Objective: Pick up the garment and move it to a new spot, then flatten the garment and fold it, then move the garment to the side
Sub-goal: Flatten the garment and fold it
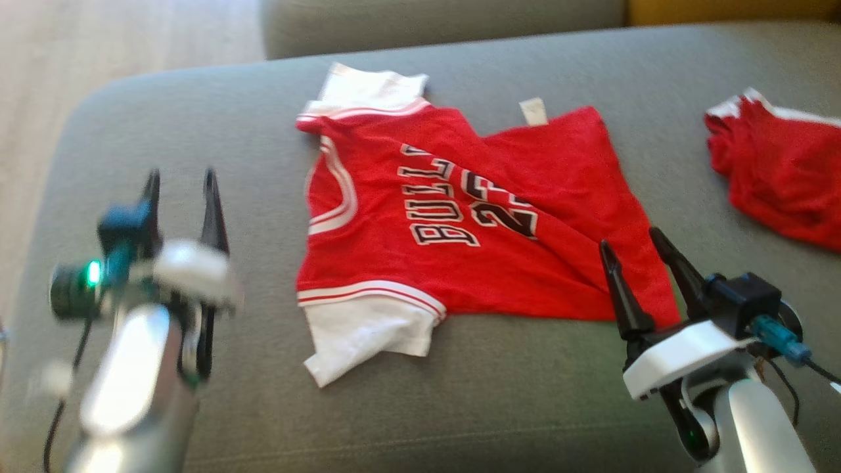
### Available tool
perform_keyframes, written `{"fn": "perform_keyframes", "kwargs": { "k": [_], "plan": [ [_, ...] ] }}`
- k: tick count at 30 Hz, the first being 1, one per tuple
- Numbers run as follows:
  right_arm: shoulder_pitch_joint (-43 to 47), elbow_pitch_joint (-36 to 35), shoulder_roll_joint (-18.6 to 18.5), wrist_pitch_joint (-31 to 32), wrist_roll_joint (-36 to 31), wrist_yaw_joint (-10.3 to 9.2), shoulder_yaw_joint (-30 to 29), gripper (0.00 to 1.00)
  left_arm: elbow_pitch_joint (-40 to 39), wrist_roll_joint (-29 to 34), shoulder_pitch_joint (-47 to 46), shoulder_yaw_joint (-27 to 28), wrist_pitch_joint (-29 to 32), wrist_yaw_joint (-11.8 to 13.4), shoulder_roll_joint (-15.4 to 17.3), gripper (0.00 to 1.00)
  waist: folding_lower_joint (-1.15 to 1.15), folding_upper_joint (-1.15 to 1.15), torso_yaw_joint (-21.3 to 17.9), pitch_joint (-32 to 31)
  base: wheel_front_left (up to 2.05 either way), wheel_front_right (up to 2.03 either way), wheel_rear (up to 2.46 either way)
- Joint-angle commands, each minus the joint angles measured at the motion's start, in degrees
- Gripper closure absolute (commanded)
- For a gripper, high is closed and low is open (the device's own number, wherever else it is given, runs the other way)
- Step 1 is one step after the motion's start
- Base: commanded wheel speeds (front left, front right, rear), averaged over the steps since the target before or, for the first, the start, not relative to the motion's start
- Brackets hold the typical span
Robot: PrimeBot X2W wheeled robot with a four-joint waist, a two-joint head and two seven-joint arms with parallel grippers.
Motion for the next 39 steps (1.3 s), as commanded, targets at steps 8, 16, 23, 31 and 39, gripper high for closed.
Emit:
{"fn": "perform_keyframes", "kwargs": {
  "k": [8,16,23,31,39],
  "plan": [
    [2.58,-2.86,-0.38,-1.56,1.16,-0.02,0.74,0.0,-21.18,-1.09,20.59,5.86,-0.68,0.65,0.52,0.0,0.01,0.0,5.78,-4.96,0.0,0.0,0.0],
    [2.44,-3.29,-0.38,-0.88,0.88,-0.02,1.26,0.0,-23.97,1.3,24.69,4.06,-0.68,-2.95,-1.29,0.0,0.01,0.0,5.72,-4.96,0.0,0.0,0.0],
    [2.38,-3.37,-0.38,-0.78,0.77,-0.02,1.53,0.0,-17.89,7.36,24.36,-4.83,-0.11,-9.3,0.2,0.0,0.01,0.0,4.08,-3.84,0.0,0.0,0.0],
    [1.58,-2.86,-0.38,-0.92,0.72,-0.02,1.44,0.0,-8.24,15.67,20.88,-13.72,3.18,-11.45,2.35,0.0,0.01,0.0,2.21,-2.65,0.0,0.0,0.0],
    [1.28,-2.29,-0.38,-1.01,0.55,-0.02,1.15,0.0,-1.34,18.92,17.09,-16.83,3.23,-11.21,2.66,0.0,0.01,0.0,1.21,-2.03,0.0,0.0,0.0]
  ]
}}
